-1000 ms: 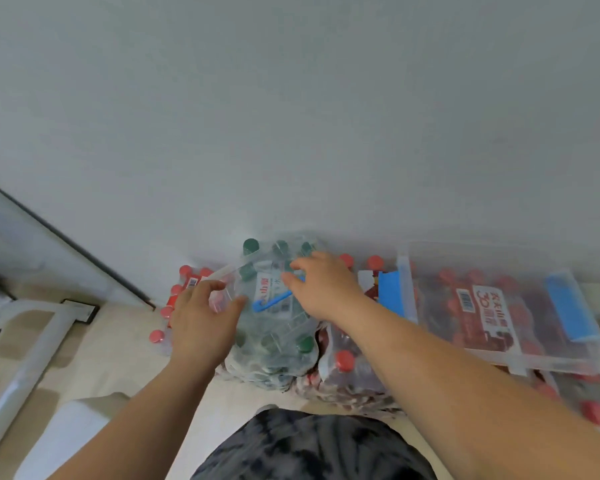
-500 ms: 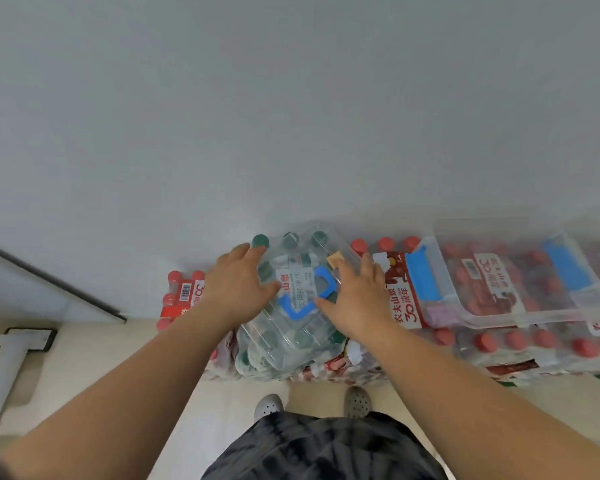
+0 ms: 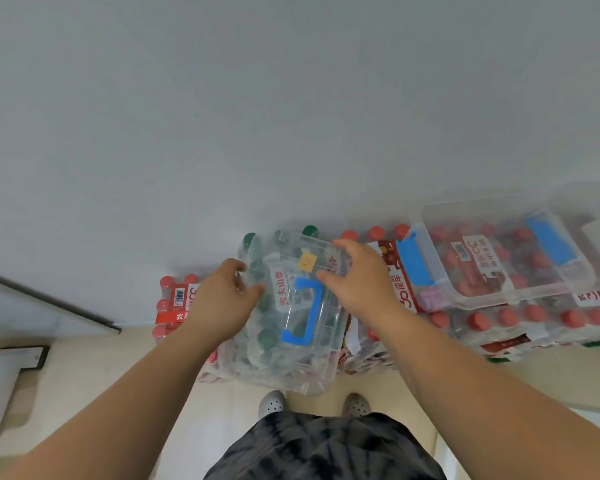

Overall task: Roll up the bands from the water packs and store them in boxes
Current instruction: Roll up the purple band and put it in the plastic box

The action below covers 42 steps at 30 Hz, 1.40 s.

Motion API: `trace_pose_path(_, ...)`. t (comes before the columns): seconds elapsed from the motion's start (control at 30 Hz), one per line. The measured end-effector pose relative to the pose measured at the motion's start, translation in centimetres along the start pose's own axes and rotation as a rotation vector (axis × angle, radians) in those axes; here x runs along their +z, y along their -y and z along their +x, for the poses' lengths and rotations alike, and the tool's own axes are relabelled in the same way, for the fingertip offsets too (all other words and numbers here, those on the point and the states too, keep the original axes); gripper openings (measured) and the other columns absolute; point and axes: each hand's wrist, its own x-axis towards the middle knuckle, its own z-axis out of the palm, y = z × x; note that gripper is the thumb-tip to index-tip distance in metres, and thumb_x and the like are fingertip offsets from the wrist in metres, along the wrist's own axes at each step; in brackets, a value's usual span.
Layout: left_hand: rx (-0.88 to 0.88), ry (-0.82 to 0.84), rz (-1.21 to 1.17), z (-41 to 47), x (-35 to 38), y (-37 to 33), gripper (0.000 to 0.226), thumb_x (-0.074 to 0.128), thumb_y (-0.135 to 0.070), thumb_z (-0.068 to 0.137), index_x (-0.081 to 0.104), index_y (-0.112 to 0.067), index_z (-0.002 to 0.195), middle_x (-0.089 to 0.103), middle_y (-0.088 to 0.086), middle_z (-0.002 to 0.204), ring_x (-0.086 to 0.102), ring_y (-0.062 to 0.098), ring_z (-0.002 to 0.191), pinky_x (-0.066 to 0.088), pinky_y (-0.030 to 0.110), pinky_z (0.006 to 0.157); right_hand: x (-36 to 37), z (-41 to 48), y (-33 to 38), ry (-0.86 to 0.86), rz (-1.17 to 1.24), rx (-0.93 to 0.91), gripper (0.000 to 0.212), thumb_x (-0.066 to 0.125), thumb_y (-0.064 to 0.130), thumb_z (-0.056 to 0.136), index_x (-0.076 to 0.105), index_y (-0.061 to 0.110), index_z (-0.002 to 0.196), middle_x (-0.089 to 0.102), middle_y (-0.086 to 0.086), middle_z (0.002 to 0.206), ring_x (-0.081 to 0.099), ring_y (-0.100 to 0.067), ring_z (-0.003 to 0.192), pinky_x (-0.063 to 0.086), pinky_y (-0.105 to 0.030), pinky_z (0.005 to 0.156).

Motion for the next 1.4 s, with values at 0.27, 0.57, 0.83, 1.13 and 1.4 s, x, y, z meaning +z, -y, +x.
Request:
trace_pose_path(0.27,0.090,-0.131,-0.311,-2.7,-2.1,-3.6,0.031,0.054,-0.029,0.100,0.048,-0.030,0.131,0.068,-0.002,0.092,0.071,0.010,0.067,0.059,0.035,0.068,-3.5,-0.5,3.0,-0.117,0.006,-0.255,0.038,0.070,0.029,0.091,0.063,0.026,0.128,0.061,0.005,0.120,0.055,-0.016,0.109,0.048,-0.039,0.100)
trace_pose_path(0.57,0.391,-0.244,-0.213,-5.2,-2.8,-13.8,0.041,0.054,-0.032,0.099,0.047,-0.038,0.139,0.068,-0.012,0.095,0.066,0.014,0.070,0.055,0.034,0.071,-12.6,-1.8,2.6,-0.318,-0.067,-0.549,0.032,0.067,0.033,0.094,0.069,0.021,0.124,0.070,0.004,0.110,0.063,-0.015,0.099,0.051,-0.033,0.088)
trace_pose_path(0.83,0.522,-0.438,0.011,-9.4,1.6,-23.7,0.057,0.065,-0.043,0.091,0.044,-0.033,0.144,0.056,-0.007,0.133,0.059,0.011,0.110,0.046,0.029,0.090,-22.1,-3.2,-4.9,-0.503,0.067,-0.430,0.028,0.062,0.032,0.098,0.068,0.019,0.122,0.071,0.005,0.104,0.065,-0.014,0.089,0.054,-0.037,0.084)
trace_pose_path(1.13,0.360,-0.499,0.014,-10.4,12.3,-24.3,0.065,0.069,-0.043,0.086,0.044,-0.022,0.143,0.043,0.005,0.145,0.045,0.026,0.130,0.036,0.045,0.113,-28.1,-1.2,-15.8,-0.516,0.035,-0.153,0.031,0.057,0.035,0.099,0.069,0.013,0.118,0.073,-0.002,0.103,0.066,-0.022,0.095,0.044,-0.027,0.078)
trace_pose_path(1.4,0.170,-0.252,-0.029,-8.5,17.5,-22.2,0.063,0.059,-0.036,0.095,0.036,-0.020,0.152,0.040,0.003,0.154,0.042,0.024,0.137,0.037,0.050,0.114,-26.7,1.6,-19.0,-0.448,0.064,0.004,0.036,0.058,0.037,0.097,0.068,0.012,0.121,0.072,-0.005,0.114,0.066,-0.027,0.105,0.049,-0.033,0.083)
